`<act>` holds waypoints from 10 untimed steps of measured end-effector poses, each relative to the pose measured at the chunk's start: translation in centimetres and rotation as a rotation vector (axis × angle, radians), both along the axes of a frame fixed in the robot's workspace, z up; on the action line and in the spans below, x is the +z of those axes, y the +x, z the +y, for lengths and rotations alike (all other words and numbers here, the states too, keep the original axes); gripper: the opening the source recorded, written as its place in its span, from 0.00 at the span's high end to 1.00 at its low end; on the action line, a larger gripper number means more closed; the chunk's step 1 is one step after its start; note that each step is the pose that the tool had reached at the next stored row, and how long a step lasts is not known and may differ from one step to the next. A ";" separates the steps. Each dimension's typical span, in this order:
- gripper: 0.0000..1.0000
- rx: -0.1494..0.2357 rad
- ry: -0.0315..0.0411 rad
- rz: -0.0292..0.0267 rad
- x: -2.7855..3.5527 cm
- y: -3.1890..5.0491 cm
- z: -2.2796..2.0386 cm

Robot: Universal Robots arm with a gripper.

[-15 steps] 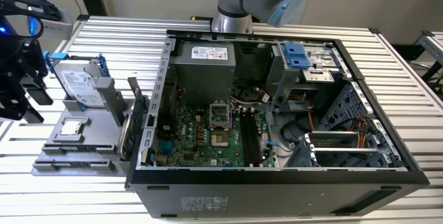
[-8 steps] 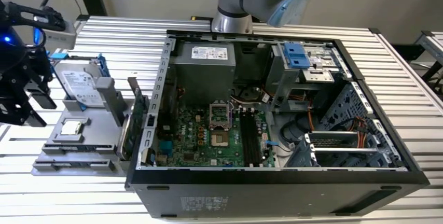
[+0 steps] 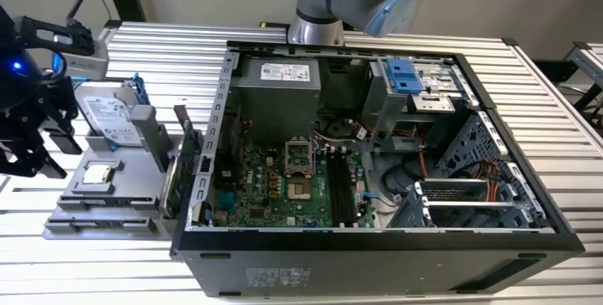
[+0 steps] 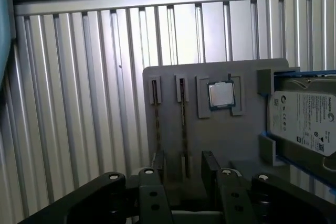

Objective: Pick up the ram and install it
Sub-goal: 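Pick up the ram and move it above insertion slot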

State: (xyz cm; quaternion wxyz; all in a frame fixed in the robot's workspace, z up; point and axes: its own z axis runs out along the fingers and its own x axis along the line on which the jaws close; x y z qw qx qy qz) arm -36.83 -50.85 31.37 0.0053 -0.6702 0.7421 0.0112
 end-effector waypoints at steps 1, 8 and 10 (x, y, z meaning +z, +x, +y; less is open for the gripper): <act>0.00 -0.007 -0.0003 0.0000 -0.14 0.02 0.00; 0.00 -0.046 -0.0009 0.0000 -1.32 0.23 -0.01; 0.00 -0.040 -0.0010 0.0000 -1.70 0.24 -0.04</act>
